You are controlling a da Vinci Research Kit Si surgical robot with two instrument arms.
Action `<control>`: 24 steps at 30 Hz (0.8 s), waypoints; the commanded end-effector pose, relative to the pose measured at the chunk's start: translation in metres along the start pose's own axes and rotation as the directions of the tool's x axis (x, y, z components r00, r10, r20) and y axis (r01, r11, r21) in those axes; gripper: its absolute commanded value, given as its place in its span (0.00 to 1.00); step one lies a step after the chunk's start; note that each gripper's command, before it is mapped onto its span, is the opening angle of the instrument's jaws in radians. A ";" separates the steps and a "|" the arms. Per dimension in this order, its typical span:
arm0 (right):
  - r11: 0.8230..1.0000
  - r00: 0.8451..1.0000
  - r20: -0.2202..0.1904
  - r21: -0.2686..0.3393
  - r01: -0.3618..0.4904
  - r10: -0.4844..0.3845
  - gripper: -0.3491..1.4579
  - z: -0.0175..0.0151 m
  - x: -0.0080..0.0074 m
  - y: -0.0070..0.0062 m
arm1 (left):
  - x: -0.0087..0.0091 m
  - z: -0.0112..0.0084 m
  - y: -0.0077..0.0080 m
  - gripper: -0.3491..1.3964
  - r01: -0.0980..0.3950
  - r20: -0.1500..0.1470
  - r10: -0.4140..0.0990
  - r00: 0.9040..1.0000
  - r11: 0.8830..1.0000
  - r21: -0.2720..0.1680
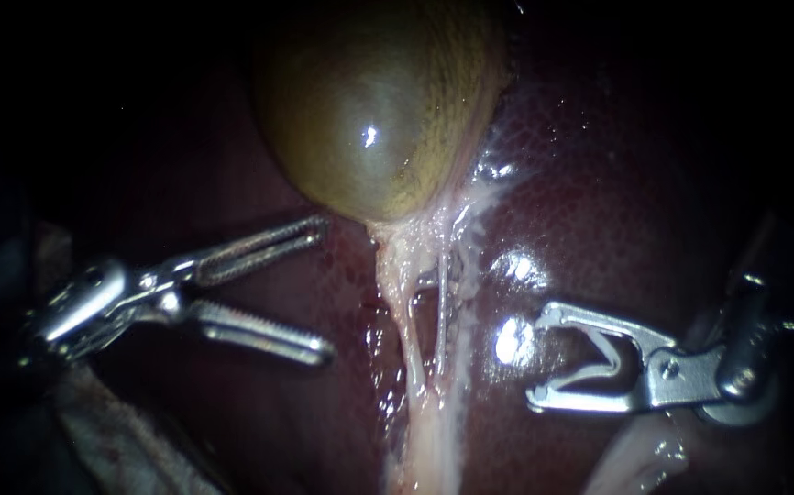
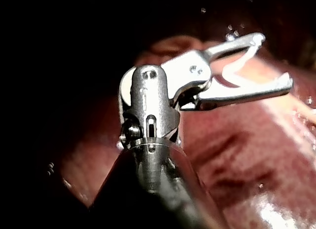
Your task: Grabbing gallbladder
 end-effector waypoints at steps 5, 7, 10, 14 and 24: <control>1.000 1.000 0.000 0.000 0.000 0.000 0.53 0.0000 0.0000 0.0000 | -0.0006 0.0006 -0.0018 0.89 0.130 -0.030 -0.128 0.991 0.989 0.071; 1.000 1.000 0.000 0.000 0.000 0.000 0.53 0.0000 0.0000 0.0000 | -0.0010 0.0008 -0.0024 0.89 0.181 -0.043 -0.177 0.983 0.980 0.086; 1.000 1.000 0.000 0.000 0.000 0.000 0.53 0.0000 0.0000 0.0000 | -0.0019 0.0013 -0.0034 0.86 0.245 -0.065 -0.239 0.969 0.964 0.106; 1.000 1.000 0.000 0.000 0.000 0.000 0.53 0.0000 0.0000 0.0000 | -0.0037 0.0022 -0.0045 0.83 0.297 -0.093 -0.287 0.953 0.946 0.127; 1.000 1.000 0.000 -0.001 0.000 0.000 0.53 0.0000 0.0000 0.0001 | -0.0089 0.0060 -0.0042 0.72 0.462 -0.108 -0.450 0.886 0.876 0.140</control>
